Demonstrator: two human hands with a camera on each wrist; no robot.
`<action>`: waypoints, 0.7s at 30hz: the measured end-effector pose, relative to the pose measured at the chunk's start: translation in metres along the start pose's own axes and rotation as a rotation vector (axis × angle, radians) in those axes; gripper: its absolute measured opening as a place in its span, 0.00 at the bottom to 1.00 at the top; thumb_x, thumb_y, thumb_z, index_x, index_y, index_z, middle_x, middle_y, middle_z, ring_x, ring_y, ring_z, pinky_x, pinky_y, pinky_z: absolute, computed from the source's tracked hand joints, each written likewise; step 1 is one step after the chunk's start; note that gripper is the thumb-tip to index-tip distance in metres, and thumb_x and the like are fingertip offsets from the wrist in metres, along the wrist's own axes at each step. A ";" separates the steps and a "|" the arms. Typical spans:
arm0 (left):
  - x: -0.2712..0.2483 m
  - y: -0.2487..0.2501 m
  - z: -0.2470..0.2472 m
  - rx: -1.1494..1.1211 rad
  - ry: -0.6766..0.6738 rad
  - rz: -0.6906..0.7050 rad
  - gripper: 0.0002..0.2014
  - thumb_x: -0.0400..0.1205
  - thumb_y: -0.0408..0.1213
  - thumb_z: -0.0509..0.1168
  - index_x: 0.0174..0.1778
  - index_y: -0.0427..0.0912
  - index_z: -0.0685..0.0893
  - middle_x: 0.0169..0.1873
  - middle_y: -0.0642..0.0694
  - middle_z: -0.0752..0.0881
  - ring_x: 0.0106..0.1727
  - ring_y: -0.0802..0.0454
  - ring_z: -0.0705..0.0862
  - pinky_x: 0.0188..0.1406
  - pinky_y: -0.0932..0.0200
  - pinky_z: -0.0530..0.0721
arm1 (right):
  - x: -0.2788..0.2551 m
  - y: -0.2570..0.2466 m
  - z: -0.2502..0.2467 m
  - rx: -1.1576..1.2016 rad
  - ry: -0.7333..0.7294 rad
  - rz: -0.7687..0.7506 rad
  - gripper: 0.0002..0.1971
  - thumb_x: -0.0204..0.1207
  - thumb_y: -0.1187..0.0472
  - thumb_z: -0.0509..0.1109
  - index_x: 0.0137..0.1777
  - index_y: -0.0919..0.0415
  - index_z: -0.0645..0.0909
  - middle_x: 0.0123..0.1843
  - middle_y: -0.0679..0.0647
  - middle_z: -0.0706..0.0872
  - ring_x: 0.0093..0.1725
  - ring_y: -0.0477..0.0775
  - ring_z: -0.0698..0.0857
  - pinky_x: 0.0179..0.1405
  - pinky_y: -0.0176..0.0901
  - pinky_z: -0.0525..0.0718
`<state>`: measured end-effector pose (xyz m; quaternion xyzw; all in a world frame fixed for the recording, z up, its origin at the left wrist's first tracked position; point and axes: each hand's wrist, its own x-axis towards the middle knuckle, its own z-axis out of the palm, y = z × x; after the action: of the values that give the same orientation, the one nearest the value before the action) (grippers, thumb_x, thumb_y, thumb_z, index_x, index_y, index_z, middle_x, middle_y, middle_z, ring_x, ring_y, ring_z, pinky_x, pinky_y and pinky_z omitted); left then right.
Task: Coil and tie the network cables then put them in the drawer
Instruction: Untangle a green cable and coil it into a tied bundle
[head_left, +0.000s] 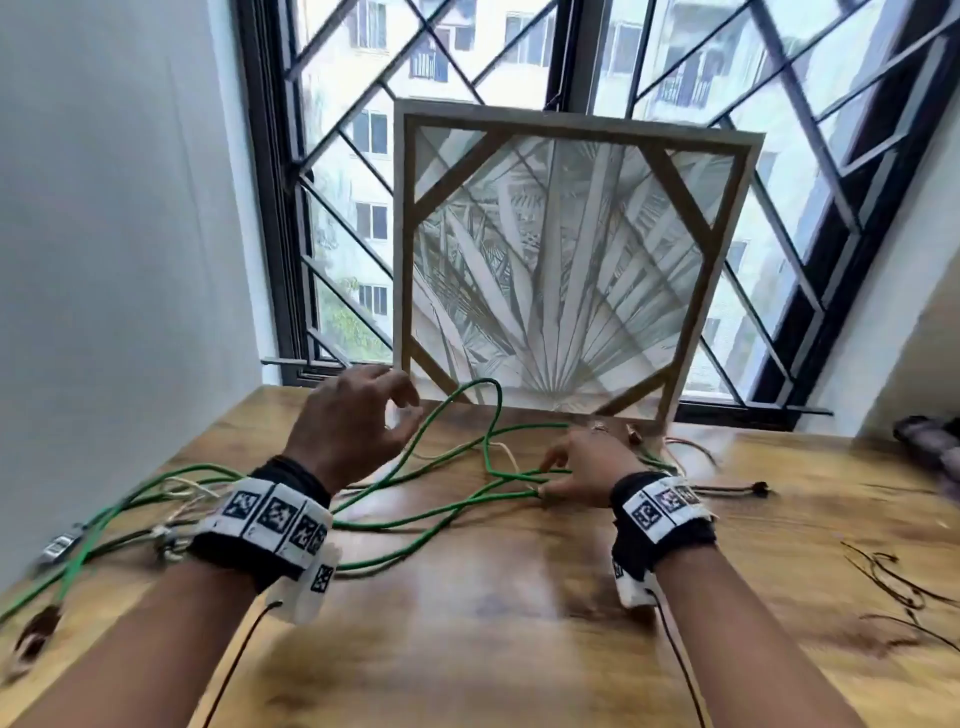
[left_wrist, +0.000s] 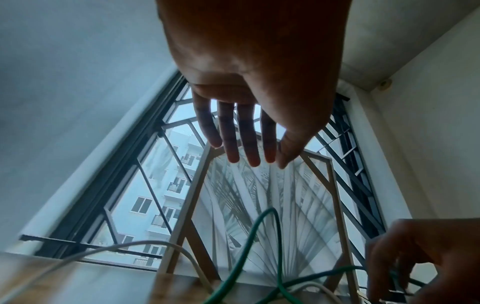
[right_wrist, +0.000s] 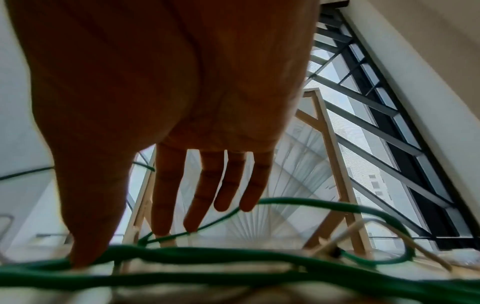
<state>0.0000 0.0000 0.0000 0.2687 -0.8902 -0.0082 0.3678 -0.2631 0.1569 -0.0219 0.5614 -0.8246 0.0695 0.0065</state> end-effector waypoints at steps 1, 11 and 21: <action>0.005 0.003 0.008 -0.003 -0.021 0.040 0.08 0.80 0.53 0.75 0.47 0.55 0.88 0.47 0.57 0.88 0.51 0.48 0.88 0.46 0.52 0.83 | 0.005 0.002 0.001 -0.021 -0.044 0.012 0.18 0.71 0.43 0.83 0.59 0.45 0.92 0.60 0.47 0.90 0.61 0.53 0.88 0.60 0.44 0.84; 0.015 0.004 0.043 -0.211 -0.200 0.168 0.12 0.81 0.58 0.75 0.55 0.59 0.89 0.54 0.63 0.84 0.59 0.60 0.83 0.54 0.57 0.80 | 0.008 0.000 -0.001 -0.065 -0.064 0.014 0.03 0.75 0.56 0.76 0.42 0.45 0.87 0.40 0.41 0.84 0.50 0.49 0.84 0.53 0.42 0.80; 0.004 -0.002 0.032 -0.420 -0.075 0.244 0.18 0.82 0.56 0.75 0.67 0.58 0.86 0.63 0.62 0.84 0.67 0.58 0.85 0.63 0.60 0.82 | 0.002 -0.004 -0.009 0.208 0.530 -0.227 0.14 0.79 0.68 0.75 0.56 0.48 0.86 0.50 0.44 0.82 0.47 0.51 0.86 0.46 0.54 0.89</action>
<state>-0.0221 -0.0099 -0.0209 0.0762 -0.9078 -0.1586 0.3807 -0.2603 0.1550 -0.0123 0.6098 -0.7147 0.2964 0.1717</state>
